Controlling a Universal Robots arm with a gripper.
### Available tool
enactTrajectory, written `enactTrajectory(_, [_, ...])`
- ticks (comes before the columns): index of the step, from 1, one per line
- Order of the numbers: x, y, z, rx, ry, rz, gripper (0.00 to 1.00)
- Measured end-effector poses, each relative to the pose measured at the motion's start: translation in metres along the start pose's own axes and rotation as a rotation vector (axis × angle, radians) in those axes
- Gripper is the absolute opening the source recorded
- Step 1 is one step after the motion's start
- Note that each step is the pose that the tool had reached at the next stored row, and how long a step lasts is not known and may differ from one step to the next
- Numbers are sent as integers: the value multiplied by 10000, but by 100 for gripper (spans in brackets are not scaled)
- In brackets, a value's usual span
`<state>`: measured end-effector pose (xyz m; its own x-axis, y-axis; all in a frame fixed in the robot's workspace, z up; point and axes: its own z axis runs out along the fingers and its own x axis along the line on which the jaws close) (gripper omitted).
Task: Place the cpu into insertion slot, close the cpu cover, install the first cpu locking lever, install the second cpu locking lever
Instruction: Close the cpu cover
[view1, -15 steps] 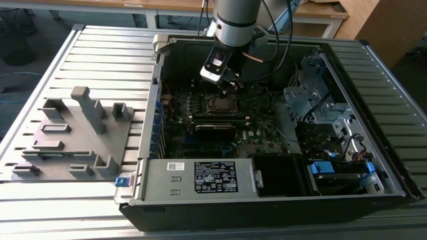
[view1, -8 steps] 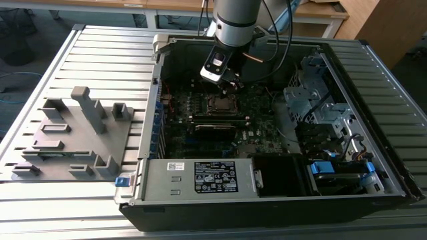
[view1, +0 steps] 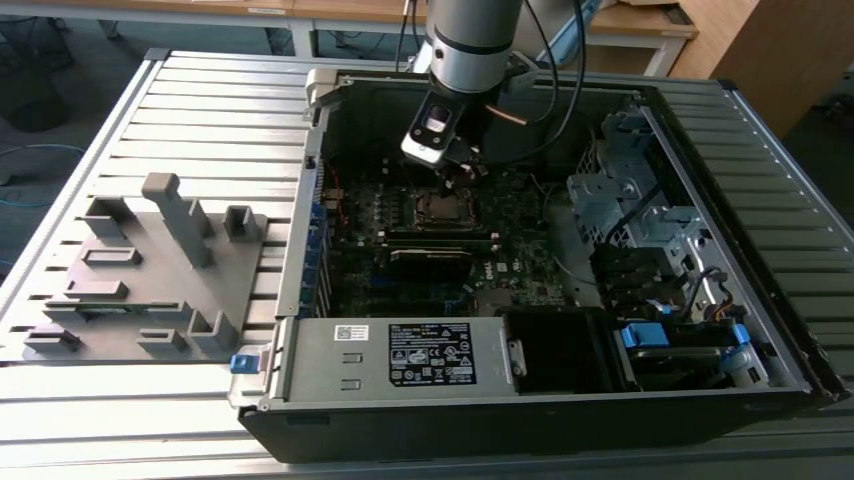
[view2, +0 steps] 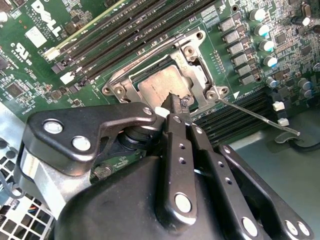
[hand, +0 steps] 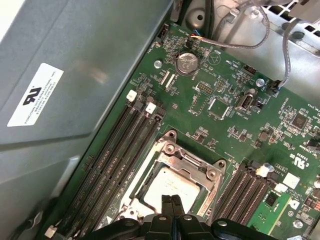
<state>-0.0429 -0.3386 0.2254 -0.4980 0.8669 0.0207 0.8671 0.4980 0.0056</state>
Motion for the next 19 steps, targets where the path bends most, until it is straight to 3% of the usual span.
enactTrajectory(16, [0, 1, 1, 16, 27, -1392, 10])
enactTrajectory(19, [0, 0, 1, 19, 28, -1494, 10])
